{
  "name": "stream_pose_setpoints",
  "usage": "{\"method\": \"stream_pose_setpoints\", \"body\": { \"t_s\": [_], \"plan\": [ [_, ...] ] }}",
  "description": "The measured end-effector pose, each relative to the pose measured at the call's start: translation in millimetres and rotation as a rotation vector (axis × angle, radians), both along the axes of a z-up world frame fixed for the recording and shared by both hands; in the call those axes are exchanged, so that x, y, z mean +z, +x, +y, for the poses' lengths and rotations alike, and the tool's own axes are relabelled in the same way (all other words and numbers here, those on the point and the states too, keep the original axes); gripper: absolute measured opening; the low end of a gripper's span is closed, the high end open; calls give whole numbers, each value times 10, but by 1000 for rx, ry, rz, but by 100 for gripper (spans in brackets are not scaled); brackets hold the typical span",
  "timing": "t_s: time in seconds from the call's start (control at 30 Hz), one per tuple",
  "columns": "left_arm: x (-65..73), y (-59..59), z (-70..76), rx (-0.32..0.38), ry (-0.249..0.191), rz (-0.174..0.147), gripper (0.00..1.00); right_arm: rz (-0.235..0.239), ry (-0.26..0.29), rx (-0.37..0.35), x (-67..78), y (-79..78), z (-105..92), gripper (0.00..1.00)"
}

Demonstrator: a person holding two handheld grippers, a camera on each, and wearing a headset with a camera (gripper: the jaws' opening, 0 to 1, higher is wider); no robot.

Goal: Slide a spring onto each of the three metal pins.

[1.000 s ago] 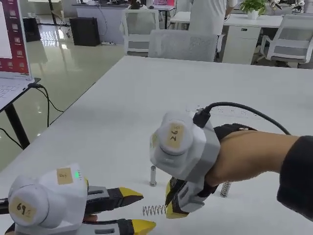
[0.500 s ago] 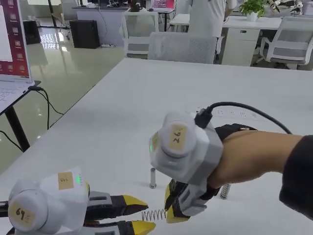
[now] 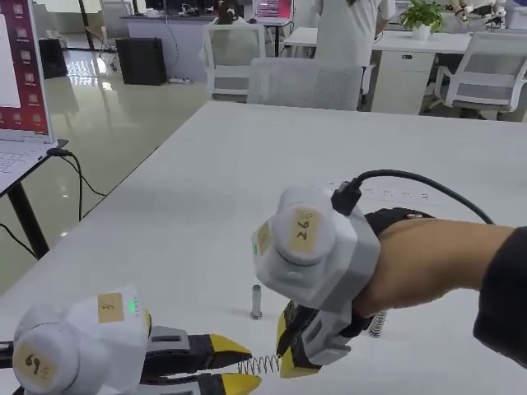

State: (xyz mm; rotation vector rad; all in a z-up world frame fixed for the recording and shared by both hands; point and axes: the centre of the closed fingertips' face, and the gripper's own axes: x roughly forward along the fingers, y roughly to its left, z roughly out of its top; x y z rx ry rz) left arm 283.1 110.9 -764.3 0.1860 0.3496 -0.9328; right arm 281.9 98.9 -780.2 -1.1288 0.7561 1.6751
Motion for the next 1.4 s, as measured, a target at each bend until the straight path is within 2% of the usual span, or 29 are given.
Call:
{"method": "stream_pose_setpoints", "body": {
  "t_s": [0.4, 0.53, 0.83, 1.03, 1.4],
  "plan": [
    [-4, -9, -1, -5, 3, -5, 4, -2, 17, 6, 91, 8, 5, 7],
    [-20, -18, -8, -9, 19, -8, 3, -10, 31, 8, 154, 18, 32, 7],
    [-21, -24, -1, -4, 23, -5, 3, -28, 48, 26, 242, -7, 84, 7],
    [-29, -31, -5, -8, 28, -1, 3, -36, 79, 46, 352, -62, 172, 7],
    [-22, -21, 4, -9, 25, -4, 3, -53, 98, 73, 423, -114, 297, 7]
  ]
}}
